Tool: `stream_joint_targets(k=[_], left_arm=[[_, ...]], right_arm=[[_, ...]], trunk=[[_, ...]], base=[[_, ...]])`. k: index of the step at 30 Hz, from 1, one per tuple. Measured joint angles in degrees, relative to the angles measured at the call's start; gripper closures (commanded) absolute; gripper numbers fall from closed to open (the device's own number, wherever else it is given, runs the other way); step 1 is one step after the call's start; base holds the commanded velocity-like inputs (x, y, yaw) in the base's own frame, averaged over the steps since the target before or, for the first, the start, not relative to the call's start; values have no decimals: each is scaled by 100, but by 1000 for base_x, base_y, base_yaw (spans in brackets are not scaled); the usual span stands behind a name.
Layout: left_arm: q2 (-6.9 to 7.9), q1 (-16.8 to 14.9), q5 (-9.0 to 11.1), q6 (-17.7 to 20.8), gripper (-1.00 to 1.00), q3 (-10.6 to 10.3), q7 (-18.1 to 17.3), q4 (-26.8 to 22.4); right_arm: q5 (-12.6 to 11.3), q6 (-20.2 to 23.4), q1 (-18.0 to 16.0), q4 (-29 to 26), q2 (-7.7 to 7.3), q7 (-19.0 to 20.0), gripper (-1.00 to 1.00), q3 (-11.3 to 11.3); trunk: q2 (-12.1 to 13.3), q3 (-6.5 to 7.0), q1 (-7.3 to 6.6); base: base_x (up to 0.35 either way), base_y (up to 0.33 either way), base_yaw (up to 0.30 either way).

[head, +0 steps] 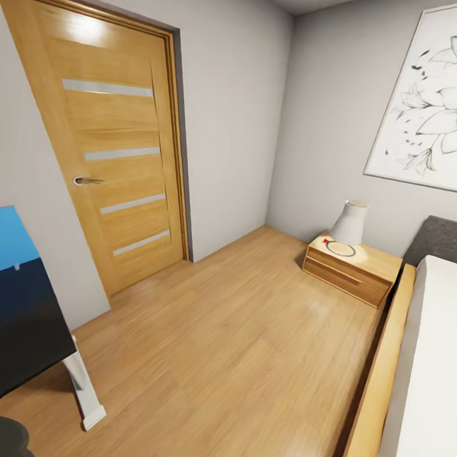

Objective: In the bedroom, organize the workspace by keeping the computer under the desk, ensuring the monitor is on the desk, placing the keyboard on the desk next to the monitor, placing the mouse on the desk next to the keyboard, moving the folder from the swivel chair onto the desk next to the mouse, stacking the notebook on top of the folder with the pen on top of the notebook, and positioning the swivel chair next to the desk.

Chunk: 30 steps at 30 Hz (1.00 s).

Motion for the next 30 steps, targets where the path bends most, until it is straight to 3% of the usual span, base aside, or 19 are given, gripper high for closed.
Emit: stream_joint_targets(k=[30], left_arm=[[0,0,0,2,-100,0,0,3]], right_arm=[[0,-4,0,0,0,-2,-100,0]], trunk=[[0,0,-2]], base=[[306,0,0]])
